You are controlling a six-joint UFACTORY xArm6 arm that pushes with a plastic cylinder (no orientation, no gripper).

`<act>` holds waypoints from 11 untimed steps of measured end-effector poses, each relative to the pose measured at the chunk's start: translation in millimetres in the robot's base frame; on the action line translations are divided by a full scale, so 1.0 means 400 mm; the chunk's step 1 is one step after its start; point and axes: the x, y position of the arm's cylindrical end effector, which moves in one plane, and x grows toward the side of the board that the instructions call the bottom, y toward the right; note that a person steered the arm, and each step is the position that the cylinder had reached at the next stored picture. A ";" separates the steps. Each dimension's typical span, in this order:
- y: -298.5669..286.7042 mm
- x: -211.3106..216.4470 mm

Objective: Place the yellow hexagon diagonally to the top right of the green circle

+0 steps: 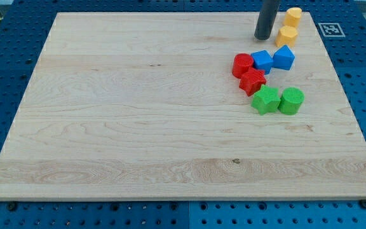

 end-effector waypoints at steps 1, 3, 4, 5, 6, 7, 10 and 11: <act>0.076 0.000; 0.167 0.001; 0.216 0.005; 0.224 -0.017; 0.319 0.023; 0.352 0.081; 0.348 0.217; 0.347 0.250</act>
